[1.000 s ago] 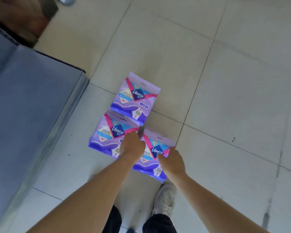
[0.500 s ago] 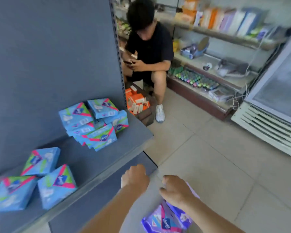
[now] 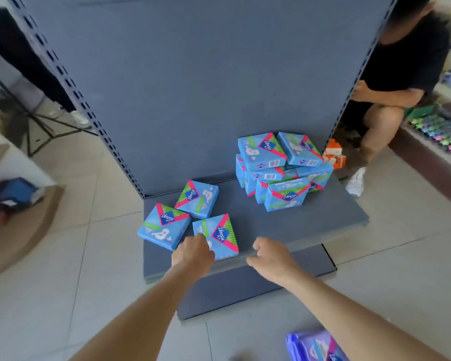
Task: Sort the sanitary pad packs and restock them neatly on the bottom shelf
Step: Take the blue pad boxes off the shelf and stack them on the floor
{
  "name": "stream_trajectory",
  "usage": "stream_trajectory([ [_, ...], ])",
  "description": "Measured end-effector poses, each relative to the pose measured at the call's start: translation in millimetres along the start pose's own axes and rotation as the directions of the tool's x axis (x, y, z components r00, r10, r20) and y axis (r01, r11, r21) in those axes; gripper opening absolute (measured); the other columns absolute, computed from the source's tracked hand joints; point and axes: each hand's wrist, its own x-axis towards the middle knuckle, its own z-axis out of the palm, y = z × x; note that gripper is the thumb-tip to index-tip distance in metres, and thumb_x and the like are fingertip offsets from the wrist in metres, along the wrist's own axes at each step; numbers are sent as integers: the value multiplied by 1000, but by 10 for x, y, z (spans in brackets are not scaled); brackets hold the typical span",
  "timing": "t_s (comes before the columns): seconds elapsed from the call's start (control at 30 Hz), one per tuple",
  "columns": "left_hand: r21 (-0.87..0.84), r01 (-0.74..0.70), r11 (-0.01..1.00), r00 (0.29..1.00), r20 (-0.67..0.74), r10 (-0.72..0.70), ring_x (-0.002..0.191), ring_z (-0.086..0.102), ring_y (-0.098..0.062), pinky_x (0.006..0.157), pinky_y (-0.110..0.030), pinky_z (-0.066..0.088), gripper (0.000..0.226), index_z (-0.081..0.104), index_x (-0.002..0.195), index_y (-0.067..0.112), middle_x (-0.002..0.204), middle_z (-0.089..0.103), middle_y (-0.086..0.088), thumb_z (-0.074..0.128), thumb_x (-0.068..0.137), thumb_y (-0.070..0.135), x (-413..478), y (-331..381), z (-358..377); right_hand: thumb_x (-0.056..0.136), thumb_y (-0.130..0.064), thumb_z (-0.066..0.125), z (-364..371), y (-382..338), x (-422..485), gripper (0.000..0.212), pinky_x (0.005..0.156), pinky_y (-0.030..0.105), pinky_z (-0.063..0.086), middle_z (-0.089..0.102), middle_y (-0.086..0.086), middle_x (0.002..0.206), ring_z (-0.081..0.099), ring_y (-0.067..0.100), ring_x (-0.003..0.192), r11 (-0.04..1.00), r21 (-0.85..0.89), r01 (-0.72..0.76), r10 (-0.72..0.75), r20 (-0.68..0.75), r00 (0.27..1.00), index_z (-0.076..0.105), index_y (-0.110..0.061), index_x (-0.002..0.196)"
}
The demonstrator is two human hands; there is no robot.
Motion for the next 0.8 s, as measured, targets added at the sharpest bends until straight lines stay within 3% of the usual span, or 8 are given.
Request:
stream_trajectory([
  [0.2, -16, 54, 998, 998, -37, -54, 102, 59, -33, 74, -34, 44, 25, 57, 110, 10, 113, 61, -12, 45, 90, 18, 397, -391, -107, 85, -30, 59, 350, -361, 321, 21, 50, 23, 29, 54, -1, 93, 50, 21, 81, 1000, -8, 18, -18, -13, 1000, 43, -18, 89],
  [0.27, -7, 61, 998, 997, -48, -61, 101, 59, -33, 73, -34, 45, 25, 58, 111, 10, 112, 61, -12, 46, 90, 17, 537, -490, -150, 85, -30, 59, 431, -454, 464, 24, 62, 26, 37, 56, 3, 105, 54, 24, 95, 1000, -1, -10, 10, -46, 999, 45, -15, 97],
  [0.33, -14, 65, 998, 997, -44, -66, 100, 60, -32, 76, -35, 48, 25, 60, 111, 12, 112, 61, -12, 50, 88, 17, 678, -589, -175, 84, -36, 62, 530, -540, 618, 41, 81, 31, 43, 53, 9, 118, 52, 27, 111, 998, 21, -53, 55, -93, 994, 47, -9, 111],
  [0.43, -4, 61, 998, 997, -36, -61, 103, 59, -33, 80, -36, 50, 27, 59, 113, 12, 115, 60, -12, 53, 88, 18, 886, -713, -161, 77, -53, 67, 693, -654, 816, 70, 92, 35, 42, 48, 11, 124, 45, 29, 119, 993, 18, -114, 115, -156, 981, 44, -4, 122],
  [0.6, -49, 48, 998, 992, -112, -53, 107, 58, -32, 79, -34, 47, 30, 60, 113, 14, 118, 60, -10, 53, 84, 12, 1131, -871, -74, 57, -71, 73, 970, -714, 961, 110, 88, 36, 46, 43, 11, 127, 45, 28, 119, 960, -91, -264, 243, -196, 950, 32, 0, 131],
  [0.7, -84, 8, 996, 980, -196, -24, 106, 56, -32, 80, -37, 48, 33, 60, 114, 12, 118, 59, -10, 51, 83, 6, 1259, -967, -43, 51, -68, 79, 1055, -703, 1019, 108, 85, 36, 47, 43, 11, 125, 46, 28, 115, 955, -117, -271, 242, -217, 946, 35, -2, 126],
  [0.8, -95, 16, 995, 968, -249, -39, 112, 49, -32, 82, -39, 45, 33, 54, 117, 8, 120, 51, -12, 53, 84, 6, 1341, -1057, -52, 42, -59, 88, 983, -722, 1098, 108, 84, 36, 47, 41, 11, 123, 45, 29, 114, 946, -36, -323, 311, -186, 932, 38, -5, 120],
])
